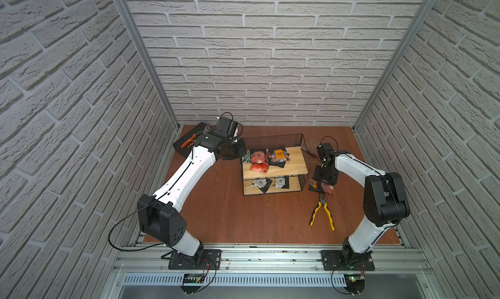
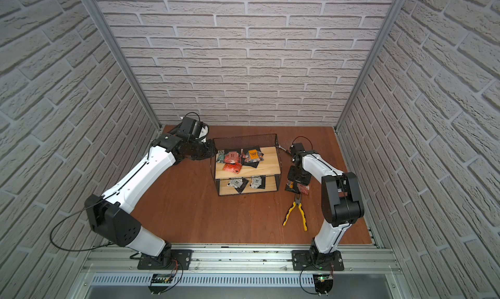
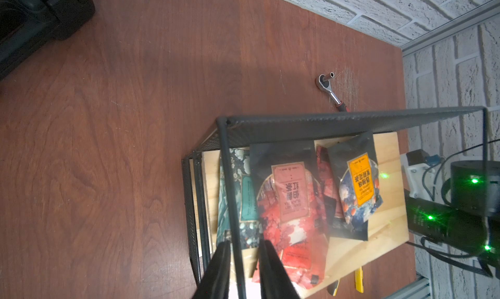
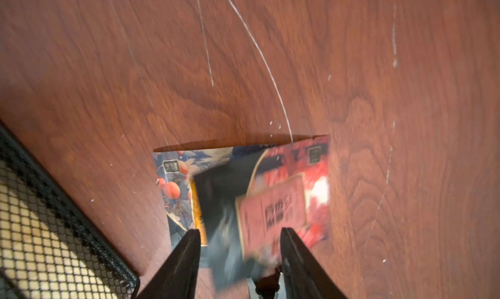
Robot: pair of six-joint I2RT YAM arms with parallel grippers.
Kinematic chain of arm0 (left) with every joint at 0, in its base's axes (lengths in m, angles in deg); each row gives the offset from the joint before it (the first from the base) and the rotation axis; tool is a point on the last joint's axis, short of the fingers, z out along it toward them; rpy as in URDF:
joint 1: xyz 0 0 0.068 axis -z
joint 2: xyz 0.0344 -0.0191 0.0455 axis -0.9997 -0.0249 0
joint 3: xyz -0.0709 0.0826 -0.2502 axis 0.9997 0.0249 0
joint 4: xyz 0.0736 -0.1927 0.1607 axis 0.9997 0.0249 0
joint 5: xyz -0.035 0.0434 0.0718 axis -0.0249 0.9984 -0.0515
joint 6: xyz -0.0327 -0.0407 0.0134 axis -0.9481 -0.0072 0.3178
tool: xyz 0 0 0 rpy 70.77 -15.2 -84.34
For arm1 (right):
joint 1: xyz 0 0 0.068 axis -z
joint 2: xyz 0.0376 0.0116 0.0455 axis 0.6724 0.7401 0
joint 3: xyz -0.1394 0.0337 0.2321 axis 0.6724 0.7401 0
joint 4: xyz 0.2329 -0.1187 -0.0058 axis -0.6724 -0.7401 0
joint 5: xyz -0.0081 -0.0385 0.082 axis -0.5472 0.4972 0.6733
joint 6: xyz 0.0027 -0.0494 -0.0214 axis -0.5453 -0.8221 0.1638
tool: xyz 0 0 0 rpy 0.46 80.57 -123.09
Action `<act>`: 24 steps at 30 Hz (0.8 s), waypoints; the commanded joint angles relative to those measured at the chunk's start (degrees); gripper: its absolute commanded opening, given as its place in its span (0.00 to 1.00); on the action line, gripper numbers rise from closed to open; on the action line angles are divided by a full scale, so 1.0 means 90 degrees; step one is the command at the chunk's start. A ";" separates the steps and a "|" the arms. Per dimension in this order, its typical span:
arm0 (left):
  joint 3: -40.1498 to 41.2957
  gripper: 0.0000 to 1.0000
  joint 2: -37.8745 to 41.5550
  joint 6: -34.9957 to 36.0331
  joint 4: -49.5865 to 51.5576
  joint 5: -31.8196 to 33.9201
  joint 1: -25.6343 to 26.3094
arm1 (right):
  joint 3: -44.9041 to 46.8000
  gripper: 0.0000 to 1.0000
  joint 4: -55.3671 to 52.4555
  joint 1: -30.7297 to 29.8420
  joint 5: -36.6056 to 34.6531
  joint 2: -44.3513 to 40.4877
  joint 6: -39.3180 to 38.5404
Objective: Remove the tea bags from the shelf
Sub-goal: Place the tea bag at the center of the board, then pick up the tea bag from the shelf.
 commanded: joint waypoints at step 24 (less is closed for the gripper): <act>-0.0061 0.24 -0.0024 0.0089 -0.0080 -0.0035 0.0038 | -0.2027 0.74 -0.0939 -0.1162 -0.1276 -0.2757 -0.0490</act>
